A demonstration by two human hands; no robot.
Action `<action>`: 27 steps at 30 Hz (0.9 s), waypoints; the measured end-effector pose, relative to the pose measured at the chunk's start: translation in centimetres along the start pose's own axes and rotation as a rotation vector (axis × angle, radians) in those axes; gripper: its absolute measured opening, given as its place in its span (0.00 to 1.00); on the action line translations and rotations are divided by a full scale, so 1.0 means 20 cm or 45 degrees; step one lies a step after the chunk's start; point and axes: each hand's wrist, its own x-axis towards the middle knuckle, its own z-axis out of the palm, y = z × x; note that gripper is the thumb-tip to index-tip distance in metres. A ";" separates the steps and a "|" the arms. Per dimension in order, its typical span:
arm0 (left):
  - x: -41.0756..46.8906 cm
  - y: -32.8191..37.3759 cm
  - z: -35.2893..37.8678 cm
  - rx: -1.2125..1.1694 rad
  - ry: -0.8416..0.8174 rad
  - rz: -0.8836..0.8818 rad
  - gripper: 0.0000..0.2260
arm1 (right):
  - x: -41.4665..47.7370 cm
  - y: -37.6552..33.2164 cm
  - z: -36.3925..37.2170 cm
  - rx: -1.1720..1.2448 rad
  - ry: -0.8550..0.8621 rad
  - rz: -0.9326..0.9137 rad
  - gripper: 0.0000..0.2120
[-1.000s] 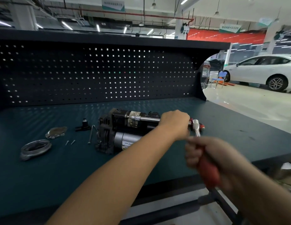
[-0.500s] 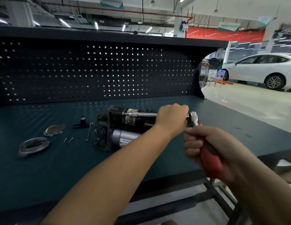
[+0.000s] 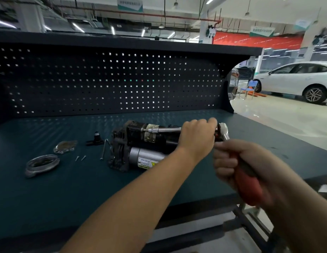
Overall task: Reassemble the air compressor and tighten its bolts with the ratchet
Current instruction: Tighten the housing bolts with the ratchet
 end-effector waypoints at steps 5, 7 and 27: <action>0.06 -0.03 0.00 0.028 -0.218 0.001 0.10 | 0.07 0.27 -0.11 -0.454 0.229 -0.167 0.07; 0.11 -0.04 -0.04 -0.060 -0.582 0.097 0.12 | 0.08 0.34 -0.16 -0.587 0.302 -0.122 0.09; 0.03 -0.03 -0.04 0.006 -0.259 0.002 0.04 | 0.04 0.11 -0.02 -0.050 0.041 -0.034 0.13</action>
